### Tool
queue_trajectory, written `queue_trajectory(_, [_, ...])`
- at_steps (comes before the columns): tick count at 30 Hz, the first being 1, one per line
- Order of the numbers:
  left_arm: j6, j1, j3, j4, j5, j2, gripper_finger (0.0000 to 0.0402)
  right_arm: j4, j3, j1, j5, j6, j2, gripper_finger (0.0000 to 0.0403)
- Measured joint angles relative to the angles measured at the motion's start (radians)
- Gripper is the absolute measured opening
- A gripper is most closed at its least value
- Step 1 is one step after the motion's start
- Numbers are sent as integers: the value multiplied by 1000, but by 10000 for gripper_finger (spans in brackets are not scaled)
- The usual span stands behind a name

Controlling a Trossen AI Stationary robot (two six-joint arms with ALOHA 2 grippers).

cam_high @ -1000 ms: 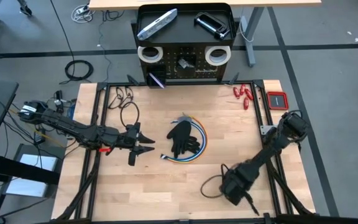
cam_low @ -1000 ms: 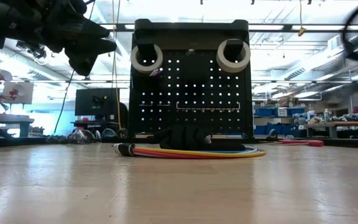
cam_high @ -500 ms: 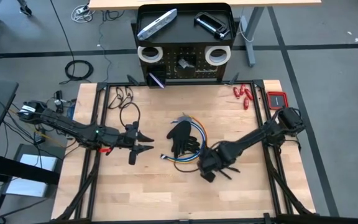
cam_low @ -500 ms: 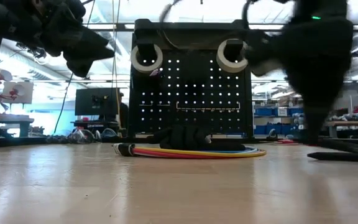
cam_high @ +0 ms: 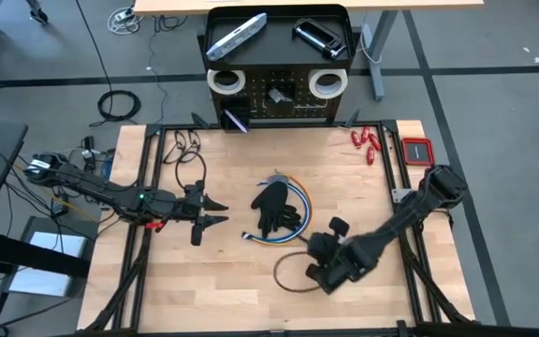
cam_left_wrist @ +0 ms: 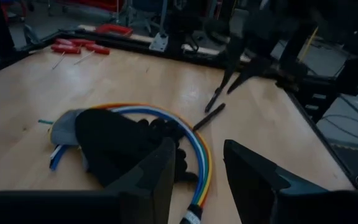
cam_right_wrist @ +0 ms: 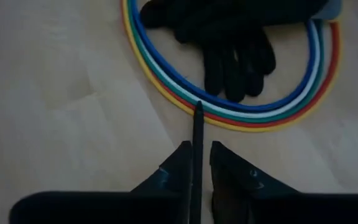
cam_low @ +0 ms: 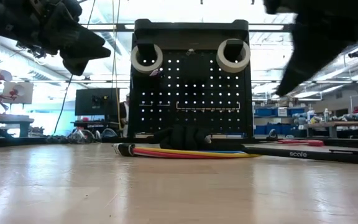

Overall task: Hang tools onto peg board
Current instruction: Put the black pen into the black bin on the peg board

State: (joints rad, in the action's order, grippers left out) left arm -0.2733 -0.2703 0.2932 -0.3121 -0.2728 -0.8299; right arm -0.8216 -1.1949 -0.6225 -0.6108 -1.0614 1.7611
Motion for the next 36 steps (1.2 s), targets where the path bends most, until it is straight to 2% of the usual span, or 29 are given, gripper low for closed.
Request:
queue_trajectory(3, [4, 0, 0, -12, -12, 0, 145, 99, 85, -69, -47, -103, 11, 84])
queue_trajectory(6, [5, 0, 0, -47, -15, 0, 145, 181, 185, -126, -52, -191, 17, 103])
queue_trajectory(9, [6, 0, 0, -51, -19, -1, 145, 189, 254, -169, -68, -272, 18, 123])
queue_trajectory(14, [7, 0, 0, -55, -55, -8, 145, 228, 311, -209, -117, -325, 17, 147])
queue_trajectory(17, [7, 0, -1, -63, -84, -23, 145, 377, 384, -213, -133, -306, 17, 150])
queue_trajectory(22, [-4, 0, -1, -97, -91, -55, 145, 701, 536, -203, -174, -235, 14, 135])
queue_trajectory(24, [-24, 0, -2, -114, -88, -69, 145, 766, 570, -199, -182, -215, 14, 125])
queue_trajectory(31, [-44, 0, -2, -150, -85, -71, 145, 788, 604, -190, -187, -101, 14, 50])
queue_trajectory(36, [-18, 0, -1, -168, -73, -16, 145, 779, 597, -181, -181, -87, 12, 43])
